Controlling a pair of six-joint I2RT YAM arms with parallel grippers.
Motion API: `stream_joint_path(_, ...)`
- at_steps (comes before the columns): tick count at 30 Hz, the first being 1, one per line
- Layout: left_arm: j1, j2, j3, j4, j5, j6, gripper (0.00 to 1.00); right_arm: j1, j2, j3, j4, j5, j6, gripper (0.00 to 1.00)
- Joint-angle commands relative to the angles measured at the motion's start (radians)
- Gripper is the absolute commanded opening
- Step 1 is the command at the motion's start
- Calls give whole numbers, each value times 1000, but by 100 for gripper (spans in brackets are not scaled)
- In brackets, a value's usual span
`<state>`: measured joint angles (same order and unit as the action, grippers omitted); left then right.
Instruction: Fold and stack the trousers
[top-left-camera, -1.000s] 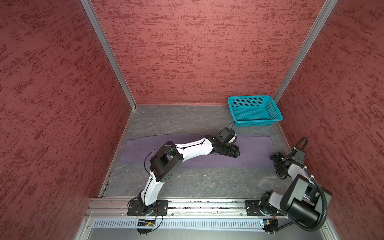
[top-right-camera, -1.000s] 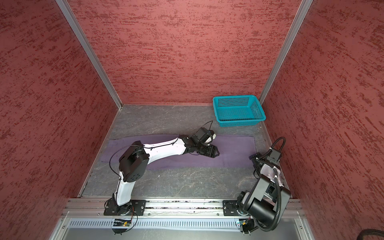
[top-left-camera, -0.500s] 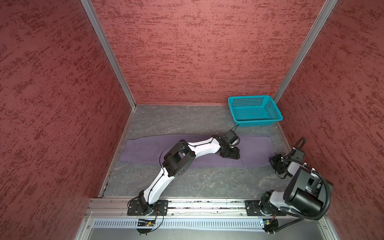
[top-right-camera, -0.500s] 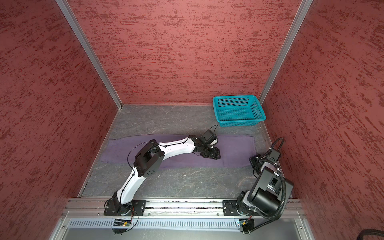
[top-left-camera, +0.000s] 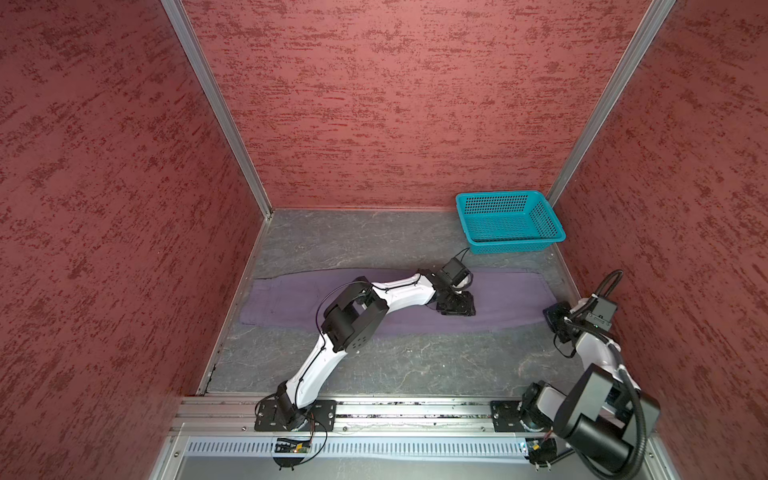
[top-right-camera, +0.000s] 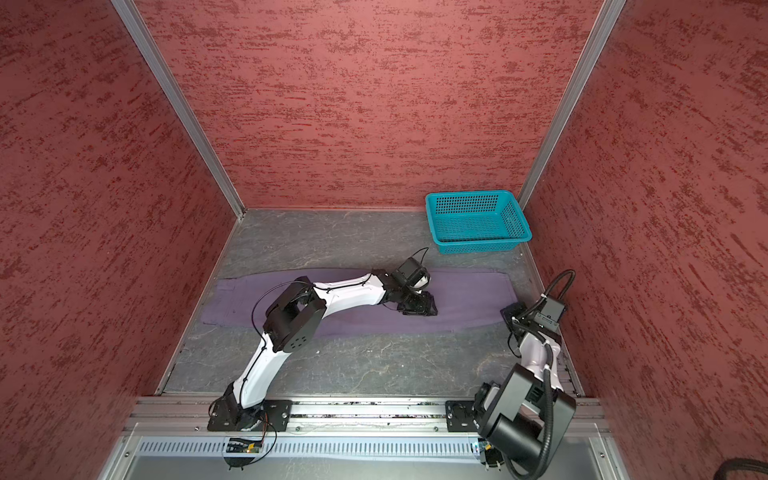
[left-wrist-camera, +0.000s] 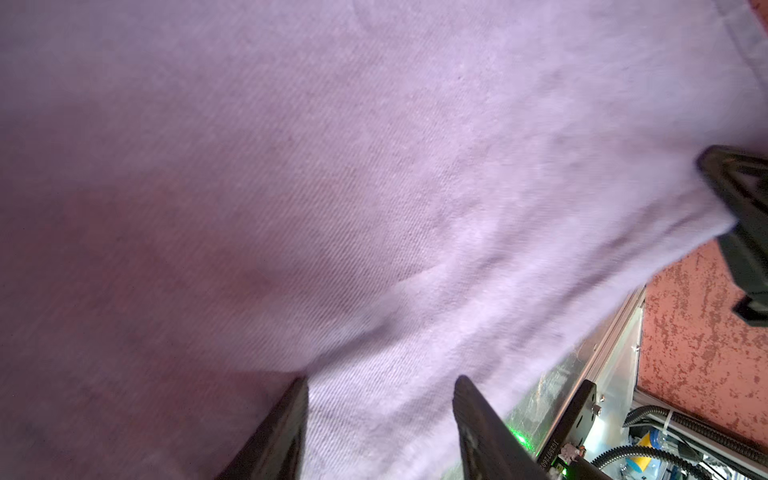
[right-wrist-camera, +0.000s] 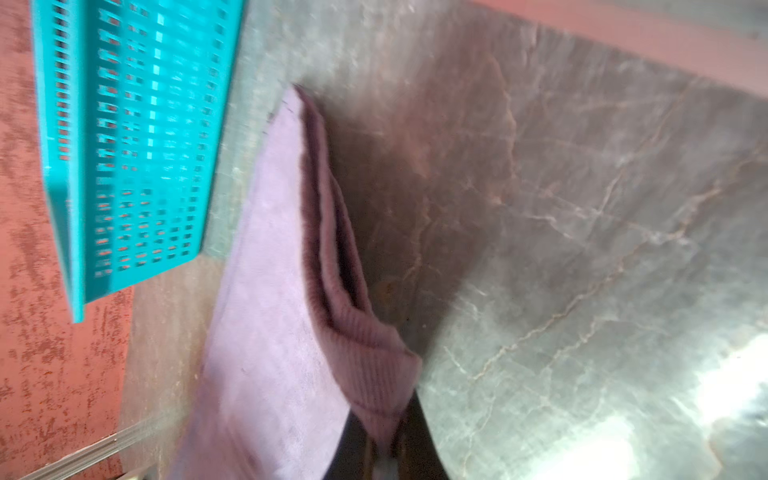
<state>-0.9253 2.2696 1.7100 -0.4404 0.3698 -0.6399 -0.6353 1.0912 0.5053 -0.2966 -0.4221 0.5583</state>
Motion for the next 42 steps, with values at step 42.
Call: stream_joint_path(42,181,-234,-457,261,-23,-211,52,1258,253,272,-12,658,-111,0)
